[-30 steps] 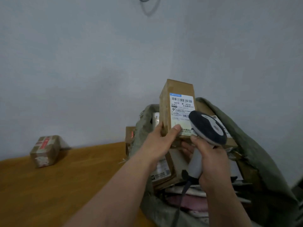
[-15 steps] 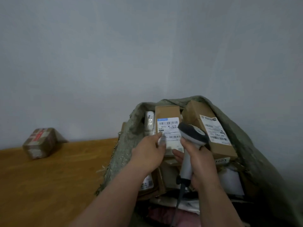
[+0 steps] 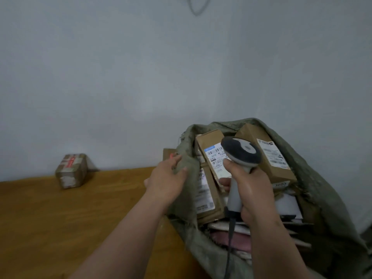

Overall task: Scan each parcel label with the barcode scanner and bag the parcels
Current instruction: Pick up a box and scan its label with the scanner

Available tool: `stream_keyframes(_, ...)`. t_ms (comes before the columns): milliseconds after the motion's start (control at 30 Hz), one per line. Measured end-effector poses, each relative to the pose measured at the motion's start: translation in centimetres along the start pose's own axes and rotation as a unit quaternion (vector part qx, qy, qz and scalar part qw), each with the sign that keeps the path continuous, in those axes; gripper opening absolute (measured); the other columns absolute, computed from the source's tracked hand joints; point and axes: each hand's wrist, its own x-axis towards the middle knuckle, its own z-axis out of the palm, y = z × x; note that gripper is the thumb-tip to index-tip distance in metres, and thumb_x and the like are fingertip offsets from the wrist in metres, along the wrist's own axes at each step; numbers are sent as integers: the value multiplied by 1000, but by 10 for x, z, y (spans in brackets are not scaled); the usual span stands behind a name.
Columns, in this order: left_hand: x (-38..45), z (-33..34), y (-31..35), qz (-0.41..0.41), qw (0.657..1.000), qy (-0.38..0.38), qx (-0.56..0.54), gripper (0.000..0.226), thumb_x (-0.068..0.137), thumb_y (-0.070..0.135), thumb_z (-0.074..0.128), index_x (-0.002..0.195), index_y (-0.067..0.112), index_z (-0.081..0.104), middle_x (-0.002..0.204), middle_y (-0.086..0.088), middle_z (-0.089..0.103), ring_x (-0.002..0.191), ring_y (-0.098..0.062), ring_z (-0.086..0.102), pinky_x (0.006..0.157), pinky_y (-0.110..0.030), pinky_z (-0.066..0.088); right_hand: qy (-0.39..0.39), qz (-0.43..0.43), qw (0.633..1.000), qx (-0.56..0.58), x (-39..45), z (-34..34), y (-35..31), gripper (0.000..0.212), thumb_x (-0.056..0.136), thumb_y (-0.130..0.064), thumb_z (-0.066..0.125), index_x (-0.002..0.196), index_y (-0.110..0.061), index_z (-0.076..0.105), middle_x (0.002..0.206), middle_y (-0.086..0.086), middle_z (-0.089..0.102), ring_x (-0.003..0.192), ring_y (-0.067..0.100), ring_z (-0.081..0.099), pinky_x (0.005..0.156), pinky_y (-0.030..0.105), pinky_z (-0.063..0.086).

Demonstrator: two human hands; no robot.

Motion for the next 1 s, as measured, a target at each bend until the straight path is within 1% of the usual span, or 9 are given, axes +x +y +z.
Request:
stream_keyframes(67,-9,-17,-15,-15,999,10,-39,44,97,41,56,141,41,50,131,13,59,131,-21,49,112,-53,34,-65,7,998,1,-24,18,-10,26,80,-32,82,97,-16,70,70,3,75,58,15,71,49,24,52)
stream_keyframes(167,-29,-61,-58,-57,995,35,-77,43,98,38,57,140,36,51,138,9,57,128,-21,51,114,-56,32,-160,22,987,-16,-65,71,0,32,72,-37,86,94,-18,72,72,1,75,62,18,71,57,31,53)
stream_keyframes(233,-42,-87,-89,-81,992,45,-88,43,98,36,58,140,35,52,137,8,56,123,-17,52,111,-49,37,-188,39,981,-29,-85,108,18,30,76,-36,84,95,-18,71,72,-1,75,64,19,72,59,32,53)
stream_keyframes(333,-54,-127,-130,-116,985,71,-103,43,98,31,59,141,29,52,136,4,57,110,-12,50,92,-33,42,-205,77,975,-40,-99,159,48,24,82,-32,80,97,-16,69,65,-7,72,64,19,72,58,30,53)
stream_keyframes(533,-35,-182,-195,-192,965,124,-127,45,98,28,60,142,23,51,135,-1,57,103,-11,51,82,-29,39,-234,139,961,-48,-92,247,95,28,84,-31,79,101,-12,67,61,-8,71,63,15,72,58,28,53)
stream_keyframes(633,-8,-197,-219,-221,957,131,-137,48,99,27,59,145,23,46,137,-2,56,104,-12,51,82,-28,39,-240,164,956,-50,-71,291,116,29,84,-30,79,102,-12,67,61,-8,71,64,15,73,57,26,53)
stream_keyframes(733,31,-213,-241,-248,948,148,-133,51,99,27,58,148,24,42,140,-2,54,107,-13,49,85,-30,39,-238,198,950,-33,-29,339,132,26,84,-28,79,99,-10,68,64,-3,72,64,16,73,59,28,55)
stream_keyframes(867,91,-235,-275,-269,938,175,-131,52,100,26,57,149,24,40,141,-1,53,106,-13,49,84,-30,38,-228,222,948,-2,38,407,150,17,86,-23,74,97,-11,67,58,-3,72,64,14,74,60,28,57)
stream_keyframes(1000,148,-249,-319,-289,930,191,-125,55,100,26,57,151,23,37,145,-1,50,125,-21,50,90,-32,37,-241,239,940,-29,80,459,190,14,83,-19,75,91,-9,68,65,3,74,66,16,76,64,30,62)
